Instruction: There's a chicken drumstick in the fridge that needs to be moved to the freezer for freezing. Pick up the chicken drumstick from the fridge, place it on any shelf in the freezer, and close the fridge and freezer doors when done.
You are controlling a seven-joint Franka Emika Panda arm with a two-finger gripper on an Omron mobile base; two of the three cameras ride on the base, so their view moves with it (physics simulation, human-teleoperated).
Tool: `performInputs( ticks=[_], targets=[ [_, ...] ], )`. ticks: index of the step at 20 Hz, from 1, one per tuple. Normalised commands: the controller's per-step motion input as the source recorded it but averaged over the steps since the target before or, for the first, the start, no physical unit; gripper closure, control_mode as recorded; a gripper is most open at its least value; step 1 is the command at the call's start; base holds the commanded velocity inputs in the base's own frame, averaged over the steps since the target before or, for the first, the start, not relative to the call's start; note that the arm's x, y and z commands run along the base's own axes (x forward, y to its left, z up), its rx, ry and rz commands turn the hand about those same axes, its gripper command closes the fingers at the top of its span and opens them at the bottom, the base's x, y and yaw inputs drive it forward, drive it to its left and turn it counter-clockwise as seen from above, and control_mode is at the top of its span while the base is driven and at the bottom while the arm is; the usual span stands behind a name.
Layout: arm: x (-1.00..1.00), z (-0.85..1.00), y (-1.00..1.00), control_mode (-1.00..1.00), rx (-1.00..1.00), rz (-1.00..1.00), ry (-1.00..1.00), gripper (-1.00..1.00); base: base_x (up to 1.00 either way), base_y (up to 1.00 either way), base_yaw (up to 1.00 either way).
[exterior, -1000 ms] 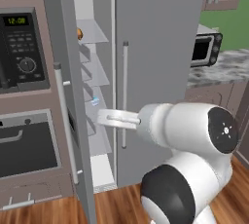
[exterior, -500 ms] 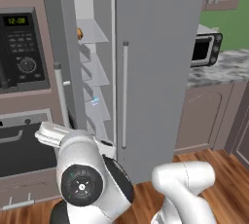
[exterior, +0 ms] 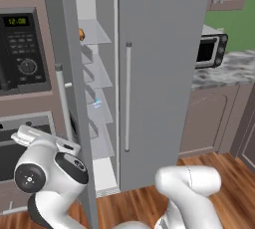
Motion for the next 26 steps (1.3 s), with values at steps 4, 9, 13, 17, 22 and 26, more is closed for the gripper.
performInputs(
  ticks=[4, 9, 13, 17, 22, 26],
  targets=[
    [0.95, -0.58, 0.48, -1.0, -0.01, -0.09, 0.0, -1.0, 0.0, 0.0, 0.0],
    [0.9, -0.44, 0.63, -1.0, -0.04, -0.19, 0.03, -1.0, 0.0, 0.0, 0.0],
    [0.71, -0.52, 0.31, -1.0, -0.09, -0.23, 0.08, -1.0, 0.0, 0.0, 0.0],
    [0.54, -0.62, 0.32, -1.0, -0.12, -0.21, 0.01, -1.0, 0.0, 0.0, 0.0],
    [0.32, -0.55, 0.03, -1.0, -0.15, -0.11, 0.0, -1.0, 0.0, 0.0, 0.0],
    [0.33, -0.41, -0.12, -1.0, -0.11, -0.05, 0.0, -1.0, 0.0, 0.0, 0.0]
  ],
)
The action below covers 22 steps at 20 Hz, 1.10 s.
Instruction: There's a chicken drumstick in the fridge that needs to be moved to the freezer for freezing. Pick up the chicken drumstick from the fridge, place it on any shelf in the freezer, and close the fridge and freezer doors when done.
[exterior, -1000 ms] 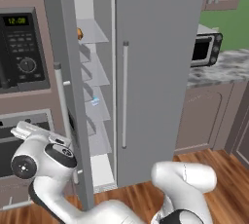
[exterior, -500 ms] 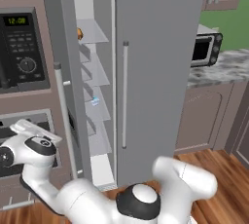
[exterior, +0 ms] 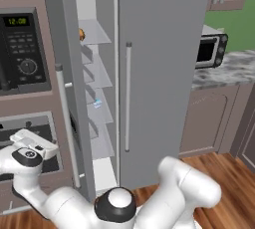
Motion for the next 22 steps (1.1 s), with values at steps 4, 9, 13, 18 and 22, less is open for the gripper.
performInputs(
  ticks=[4, 9, 13, 18, 22],
  targets=[
    [0.41, -0.3, -0.49, -1.0, -0.05, 0.0, 0.03, -1.0, 0.0, 0.0, 0.0],
    [0.47, -0.25, -0.47, -1.0, -0.04, 0.0, 0.07, -1.0, 0.0, 0.0, 0.0],
    [0.46, -0.18, -0.56, -1.0, -0.03, 0.0, 0.07, -1.0, 0.0, 0.0, 0.0],
    [0.35, -0.15, -0.7, -1.0, -0.01, 0.0, 0.02, -1.0, 0.0, 0.0, 0.0],
    [0.16, -0.1, -0.89, -1.0, 0.0, 0.0, 0.0, -1.0, 0.0, 0.0, 0.0]
  ],
)
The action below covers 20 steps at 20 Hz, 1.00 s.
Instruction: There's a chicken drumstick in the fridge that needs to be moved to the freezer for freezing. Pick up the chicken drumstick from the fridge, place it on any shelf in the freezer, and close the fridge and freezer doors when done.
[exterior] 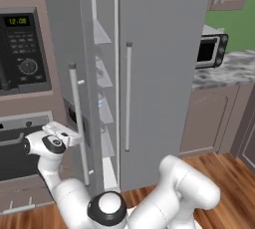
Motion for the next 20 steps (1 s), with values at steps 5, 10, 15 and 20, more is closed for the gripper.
performInputs(
  ticks=[5, 10, 15, 20],
  targets=[
    [0.15, -0.08, -1.0, -1.0, 0.0, 0.0, 0.0, -1.0, 0.0, 0.0, 0.0],
    [0.33, -0.09, -1.0, -1.0, 0.0, 0.0, 0.0, -1.0, 0.0, 0.0, 0.0],
    [0.49, -0.04, -1.0, -1.0, 0.0, 0.0, 0.0, -1.0, 0.0, 0.0, 0.0],
    [0.84, -0.02, -0.77, -1.0, 0.0, 0.02, 0.0, -1.0, 0.0, 0.0, 0.0]
  ],
)
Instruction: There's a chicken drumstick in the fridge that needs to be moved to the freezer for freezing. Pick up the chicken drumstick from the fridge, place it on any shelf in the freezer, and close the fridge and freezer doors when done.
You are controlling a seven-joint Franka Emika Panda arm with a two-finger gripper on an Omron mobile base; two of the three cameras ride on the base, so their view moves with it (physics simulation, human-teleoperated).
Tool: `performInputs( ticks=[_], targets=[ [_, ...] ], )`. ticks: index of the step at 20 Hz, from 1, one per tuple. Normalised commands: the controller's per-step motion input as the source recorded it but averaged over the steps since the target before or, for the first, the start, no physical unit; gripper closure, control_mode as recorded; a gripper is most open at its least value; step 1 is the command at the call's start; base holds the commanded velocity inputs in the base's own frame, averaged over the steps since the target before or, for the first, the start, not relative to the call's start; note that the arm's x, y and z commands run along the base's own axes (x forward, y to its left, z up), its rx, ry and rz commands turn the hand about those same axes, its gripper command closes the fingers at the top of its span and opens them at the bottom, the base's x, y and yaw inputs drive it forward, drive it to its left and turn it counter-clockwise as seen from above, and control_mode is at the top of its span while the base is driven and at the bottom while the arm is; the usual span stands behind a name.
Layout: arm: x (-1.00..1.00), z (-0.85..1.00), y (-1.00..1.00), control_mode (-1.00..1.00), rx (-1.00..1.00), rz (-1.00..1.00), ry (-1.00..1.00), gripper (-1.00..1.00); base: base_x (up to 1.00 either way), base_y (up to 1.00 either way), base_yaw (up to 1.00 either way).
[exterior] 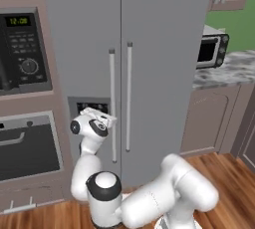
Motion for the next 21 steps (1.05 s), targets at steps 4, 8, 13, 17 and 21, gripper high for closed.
performInputs(
  ticks=[4, 8, 13, 17, 21],
  targets=[
    [1.0, -0.01, -0.63, -1.0, 0.0, 0.03, 0.01, -1.0, 0.0, 0.0, 0.0],
    [0.96, 0.0, -0.78, -1.0, 0.02, 0.07, 0.0, -1.0, 0.0, 0.0, 0.0],
    [0.81, 0.0, -0.84, -1.0, 0.06, 0.16, 0.0, -1.0, 0.0, 0.0, 0.0],
    [0.61, 0.0, -0.79, -1.0, 0.07, 0.17, 0.0, -1.0, 0.0, 0.0, 0.0],
    [0.43, 0.0, -0.93, -1.0, 0.09, 0.18, 0.0, -1.0, 0.0, 0.0, 0.0]
  ],
)
